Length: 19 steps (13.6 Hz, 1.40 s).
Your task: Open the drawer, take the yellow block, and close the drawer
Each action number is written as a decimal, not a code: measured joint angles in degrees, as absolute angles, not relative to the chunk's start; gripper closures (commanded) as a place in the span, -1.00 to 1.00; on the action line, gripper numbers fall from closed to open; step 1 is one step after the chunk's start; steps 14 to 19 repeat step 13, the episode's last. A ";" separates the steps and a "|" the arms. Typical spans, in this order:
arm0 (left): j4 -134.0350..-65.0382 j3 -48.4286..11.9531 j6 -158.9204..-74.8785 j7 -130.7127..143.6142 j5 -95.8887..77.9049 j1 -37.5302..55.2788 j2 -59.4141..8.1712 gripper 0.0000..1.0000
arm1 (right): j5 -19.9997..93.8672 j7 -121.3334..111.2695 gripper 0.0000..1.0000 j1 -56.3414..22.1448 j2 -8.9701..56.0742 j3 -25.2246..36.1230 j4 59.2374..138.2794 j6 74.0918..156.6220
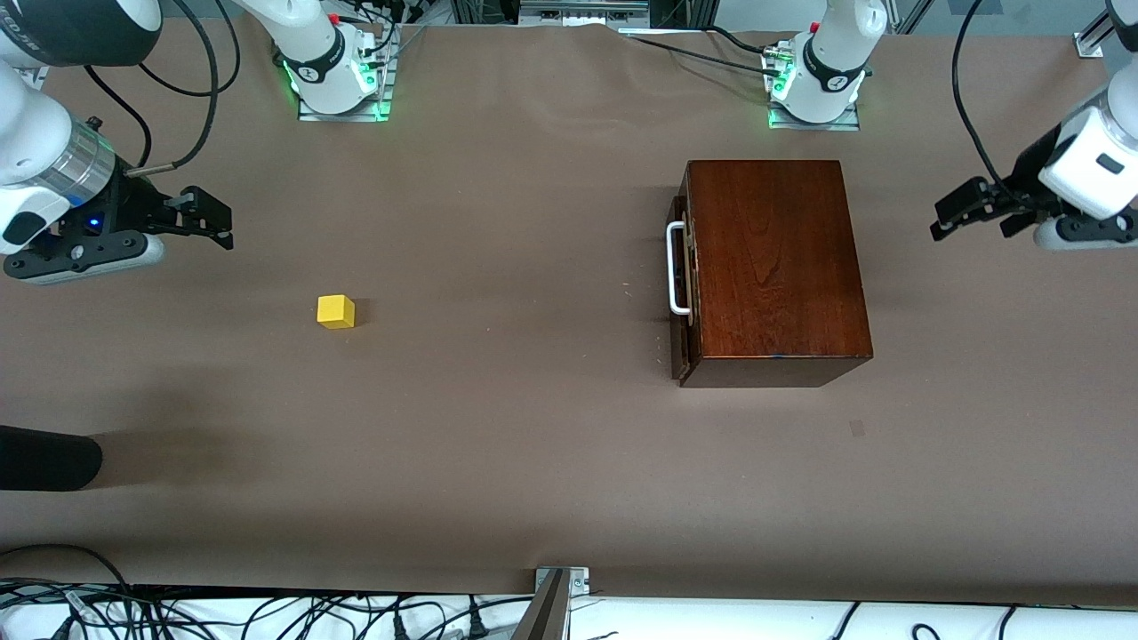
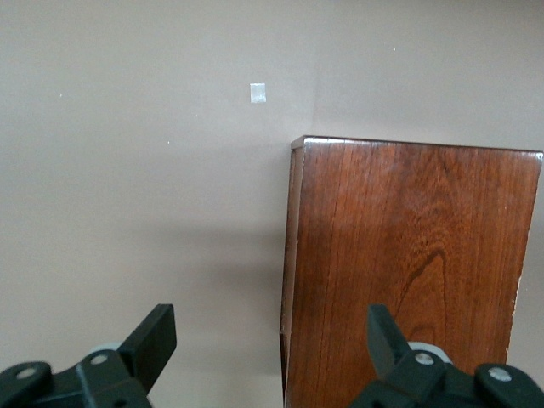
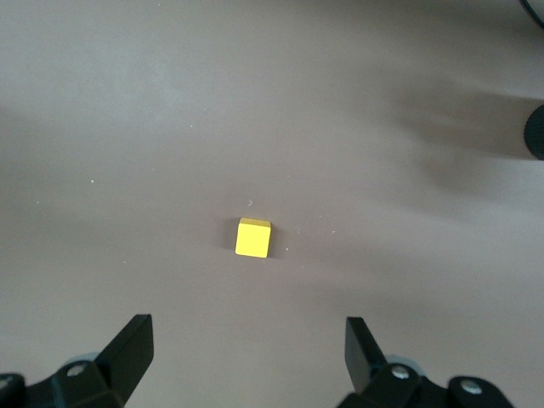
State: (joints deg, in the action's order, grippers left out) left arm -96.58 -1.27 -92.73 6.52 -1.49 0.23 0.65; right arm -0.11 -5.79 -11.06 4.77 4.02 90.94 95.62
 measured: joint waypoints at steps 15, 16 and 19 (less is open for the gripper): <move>-94.01 -2.27 -90.65 6.50 -1.11 0.44 -1.20 -1.00 | -0.40 -5.84 -1.00 -11.15 4.76 2.85 90.67 95.56; -94.01 -2.27 -90.65 6.50 -1.11 0.44 -1.20 -1.00 | -0.40 -5.84 -1.00 -11.15 4.76 2.85 90.67 95.56; -94.01 -2.27 -90.65 6.50 -1.11 0.44 -1.20 -1.00 | -0.40 -5.84 -1.00 -11.15 4.76 2.85 90.67 95.56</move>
